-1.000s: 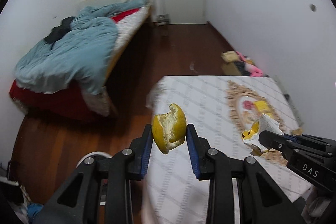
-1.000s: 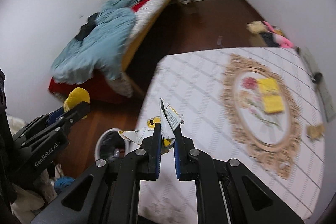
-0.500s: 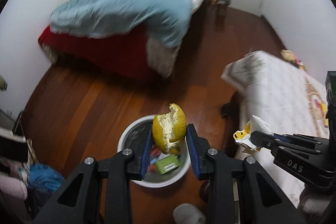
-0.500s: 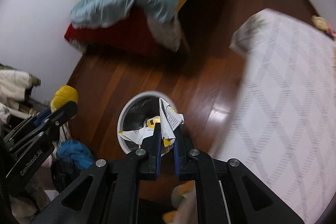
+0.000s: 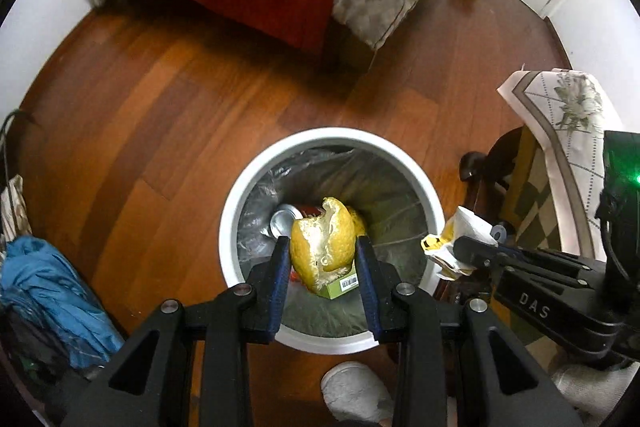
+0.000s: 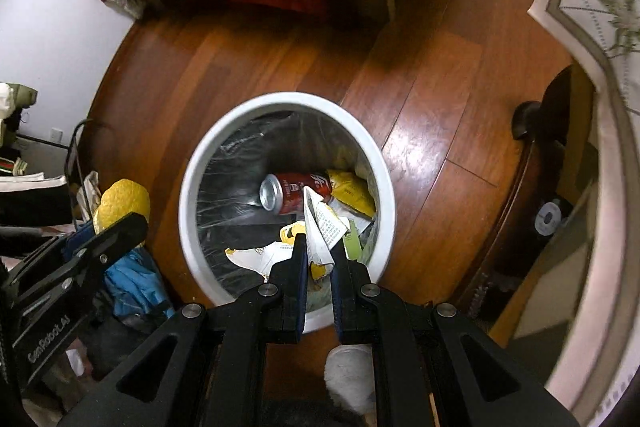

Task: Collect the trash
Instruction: 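Open both tools to drop the peel and wrapper into the bin, then move both tools back over the table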

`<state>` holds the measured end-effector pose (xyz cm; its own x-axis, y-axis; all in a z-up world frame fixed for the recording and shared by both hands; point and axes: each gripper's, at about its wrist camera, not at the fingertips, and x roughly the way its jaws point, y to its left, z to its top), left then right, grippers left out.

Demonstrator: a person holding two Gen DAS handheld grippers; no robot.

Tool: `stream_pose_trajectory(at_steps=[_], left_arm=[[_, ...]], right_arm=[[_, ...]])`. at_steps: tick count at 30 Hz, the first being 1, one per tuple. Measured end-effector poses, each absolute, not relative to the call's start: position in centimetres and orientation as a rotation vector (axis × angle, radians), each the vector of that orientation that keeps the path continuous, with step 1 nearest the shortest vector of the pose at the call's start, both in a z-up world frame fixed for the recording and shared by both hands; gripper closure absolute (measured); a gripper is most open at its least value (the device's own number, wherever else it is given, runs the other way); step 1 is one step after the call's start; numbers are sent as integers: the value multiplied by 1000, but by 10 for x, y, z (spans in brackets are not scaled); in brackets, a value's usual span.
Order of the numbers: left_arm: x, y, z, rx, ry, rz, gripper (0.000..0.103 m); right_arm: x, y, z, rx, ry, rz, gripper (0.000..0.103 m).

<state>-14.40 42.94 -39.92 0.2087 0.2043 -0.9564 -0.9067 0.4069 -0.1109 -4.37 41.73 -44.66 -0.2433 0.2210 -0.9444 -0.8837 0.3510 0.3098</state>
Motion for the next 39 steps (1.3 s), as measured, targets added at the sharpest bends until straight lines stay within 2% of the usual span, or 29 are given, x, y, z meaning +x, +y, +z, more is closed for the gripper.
stream_pose_trajectory(at_steps=[7, 8, 10, 11, 12, 13, 14, 16, 17, 18, 26, 39], left_arm=[[-151, 436, -417, -871, 1085, 914, 70], [-152, 437, -417, -877, 1088, 923, 66], [-156, 436, -416, -874, 1093, 945, 58], [-158, 436, -413, -865, 1090, 958, 41], [-160, 435, -411, -856, 1089, 972, 18], [-163, 434, -408, -842, 1088, 988, 9], [-165, 434, -406, -835, 1086, 996, 5], [-171, 433, -401, -826, 1089, 1018, 5], [-174, 433, -399, -823, 1092, 1027, 5], [-177, 432, -397, -819, 1091, 1033, 5], [-187, 421, -369, -761, 1079, 1078, 5], [-196, 372, -286, -671, 997, 1104, 4]], right_arm=[[-45, 439, -473, -705, 1447, 1198, 92], [-46, 441, -475, -718, 1442, 1194, 91], [-47, 441, -476, -737, 1436, 1179, 78], [-47, 440, -475, -740, 1429, 1166, 51], [-46, 438, -474, -747, 1418, 1159, 29], [-46, 436, -471, -745, 1408, 1158, 25], [-46, 434, -468, -746, 1397, 1159, 25], [-46, 430, -463, -753, 1388, 1149, 19], [-46, 427, -460, -755, 1385, 1143, 7], [-47, 424, -457, -767, 1373, 1133, 1], [-49, 403, -422, -771, 1316, 1123, 1], [-59, 350, -321, -682, 1196, 1189, 1]])
